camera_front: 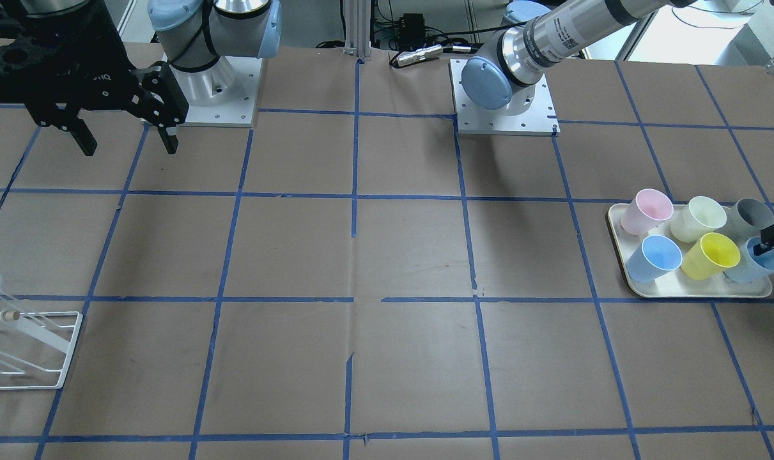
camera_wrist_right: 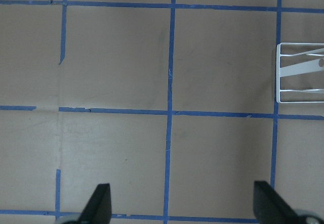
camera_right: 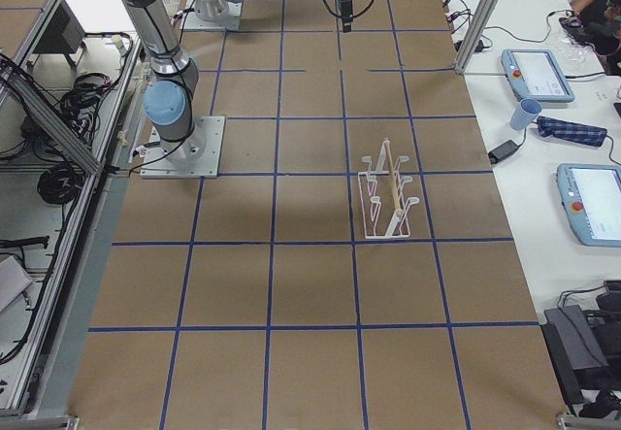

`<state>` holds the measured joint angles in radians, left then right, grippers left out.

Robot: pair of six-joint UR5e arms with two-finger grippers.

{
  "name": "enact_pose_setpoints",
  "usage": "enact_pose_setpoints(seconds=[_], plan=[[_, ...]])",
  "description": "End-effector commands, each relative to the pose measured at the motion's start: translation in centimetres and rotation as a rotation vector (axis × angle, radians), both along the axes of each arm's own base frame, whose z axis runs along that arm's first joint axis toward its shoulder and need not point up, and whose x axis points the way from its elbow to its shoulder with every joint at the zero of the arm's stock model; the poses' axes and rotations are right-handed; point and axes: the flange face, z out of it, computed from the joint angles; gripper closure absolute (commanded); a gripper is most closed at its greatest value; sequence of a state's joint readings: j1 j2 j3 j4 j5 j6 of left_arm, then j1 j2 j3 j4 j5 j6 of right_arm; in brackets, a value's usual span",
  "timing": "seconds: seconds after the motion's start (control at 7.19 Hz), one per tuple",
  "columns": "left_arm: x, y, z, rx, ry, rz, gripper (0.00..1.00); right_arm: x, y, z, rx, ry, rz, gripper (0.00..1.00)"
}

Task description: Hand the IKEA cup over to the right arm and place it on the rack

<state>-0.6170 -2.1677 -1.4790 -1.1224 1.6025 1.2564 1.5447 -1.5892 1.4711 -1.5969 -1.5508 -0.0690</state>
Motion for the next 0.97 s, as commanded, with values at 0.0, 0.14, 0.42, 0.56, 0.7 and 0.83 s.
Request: enact_pose_setpoints(seconds=[0.0,0.14,0.42,0.56,0.7,0.83], plan=[[-0.6,-0.8,0.2,0.008,-0.010,-0.006,0.16,0.0,0.0,0.0,0.000,0.000,0.000,0.00],[-1.7,-1.8,0.4,0.008,-0.009,-0.026,0.17,0.0,0.0,0.0,0.000,0.000,0.000,0.00],[-2.1,-2.1,0.2,0.006,-0.001,-0.032,0.24,0.0,0.0,0.0,0.000,-0.001,0.000,0.00],[-1.9,-1.9,0.3,0.007,-0.004,-0.029,0.32,0.0,0.0,0.1,-0.003,0.000,0.000,0.00],[-1.9,-2.0,0.3,0.004,-0.004,-0.031,0.43,0.0,0.0,0.1,-0.002,0.000,0.000,0.00],[-1.8,-1.9,0.4,-0.005,0.004,-0.027,0.52,0.0,0.0,0.1,-0.003,0.000,0.000,0.00]])
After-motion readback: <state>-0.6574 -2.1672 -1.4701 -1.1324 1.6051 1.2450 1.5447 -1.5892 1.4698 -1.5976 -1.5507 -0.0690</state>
